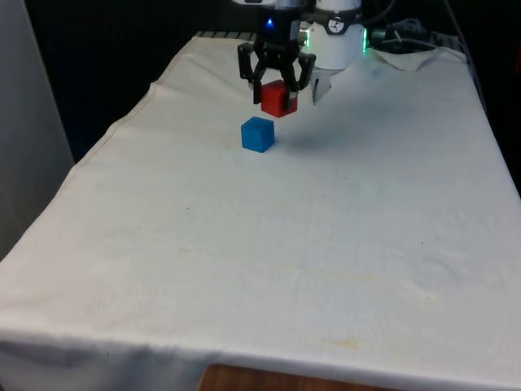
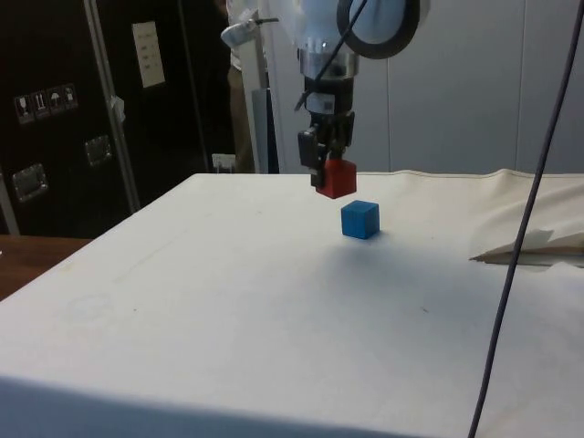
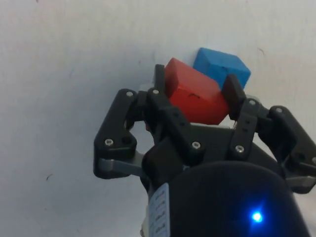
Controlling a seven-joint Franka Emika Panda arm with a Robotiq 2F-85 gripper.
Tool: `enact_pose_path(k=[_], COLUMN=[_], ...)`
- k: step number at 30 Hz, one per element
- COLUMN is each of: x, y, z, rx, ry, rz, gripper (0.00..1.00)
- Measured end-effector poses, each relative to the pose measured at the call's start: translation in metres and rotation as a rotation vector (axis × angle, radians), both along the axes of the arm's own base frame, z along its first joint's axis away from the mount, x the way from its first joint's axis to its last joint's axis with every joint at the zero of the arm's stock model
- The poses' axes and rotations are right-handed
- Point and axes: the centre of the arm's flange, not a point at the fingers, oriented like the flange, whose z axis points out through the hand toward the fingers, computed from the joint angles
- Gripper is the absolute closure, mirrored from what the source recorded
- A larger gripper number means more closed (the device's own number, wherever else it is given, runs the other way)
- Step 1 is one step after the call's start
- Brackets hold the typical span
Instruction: Stack the two cubes.
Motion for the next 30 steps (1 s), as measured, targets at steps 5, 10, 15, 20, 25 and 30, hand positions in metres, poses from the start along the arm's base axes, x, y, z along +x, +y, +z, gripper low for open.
enact_pose_path(k=[5,10,15,20,25,30], x=[-0.008,-0.017,-0.026,-0.028,-0.028,-0.028], y=[-0.013,-0.025,-0.038,-0.042,-0.043,-0.043], z=[-0.003,-0.005,-0.007,-0.008,-0.008,-0.008], rx=[0.001,0.002,0.008,0.010,0.010,0.010], ry=[-0.003,-0.006,-0.011,-0.010,-0.010,-0.008], rz=[0.000,0.000,0.001,0.000,-0.002,-0.003], gripper=[0.87,0.87,0.87,0.87,0.87,0.87])
